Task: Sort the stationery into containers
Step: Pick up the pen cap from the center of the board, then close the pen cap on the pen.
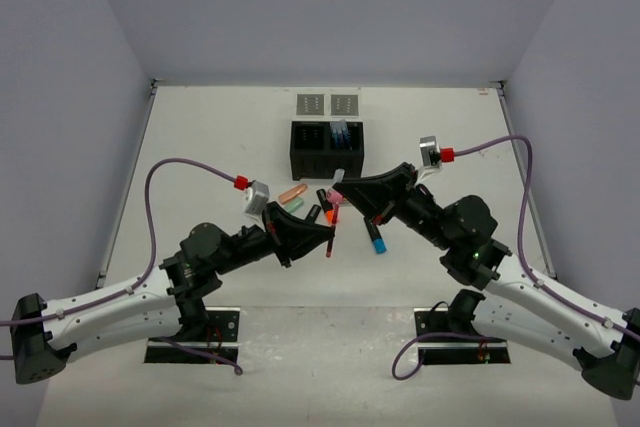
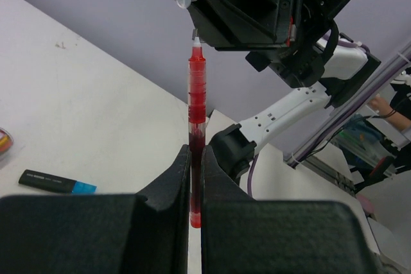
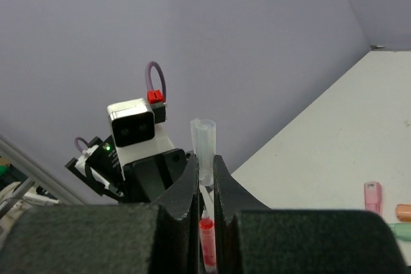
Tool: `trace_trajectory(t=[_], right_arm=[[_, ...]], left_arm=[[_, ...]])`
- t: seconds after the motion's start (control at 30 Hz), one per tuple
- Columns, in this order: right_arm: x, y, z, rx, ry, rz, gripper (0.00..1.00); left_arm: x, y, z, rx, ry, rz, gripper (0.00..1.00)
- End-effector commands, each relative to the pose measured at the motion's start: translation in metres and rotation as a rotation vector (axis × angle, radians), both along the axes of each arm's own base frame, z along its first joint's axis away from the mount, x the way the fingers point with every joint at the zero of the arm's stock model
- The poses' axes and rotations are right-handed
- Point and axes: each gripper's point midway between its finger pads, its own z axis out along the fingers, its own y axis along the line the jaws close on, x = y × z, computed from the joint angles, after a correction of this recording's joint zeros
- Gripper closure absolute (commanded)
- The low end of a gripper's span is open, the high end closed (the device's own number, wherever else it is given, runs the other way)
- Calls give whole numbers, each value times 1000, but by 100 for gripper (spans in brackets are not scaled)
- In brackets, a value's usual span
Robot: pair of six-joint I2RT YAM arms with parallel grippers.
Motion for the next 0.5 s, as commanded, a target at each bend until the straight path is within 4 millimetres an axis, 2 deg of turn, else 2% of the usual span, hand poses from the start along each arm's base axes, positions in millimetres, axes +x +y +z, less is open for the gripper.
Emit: trace_trajectory(t=[0.0,0.1,0.47], right_arm=[[-17,-1,14,24,-66,60,100],[-19,-3,16,21,-81,60,100],[-12,1,12,-6,-70,42,100]], left_arm=[[9,6,10,-43,-24,63,100],[13,9,11,-37,-18,86,100],[7,8,16,-47,-28,58,100]])
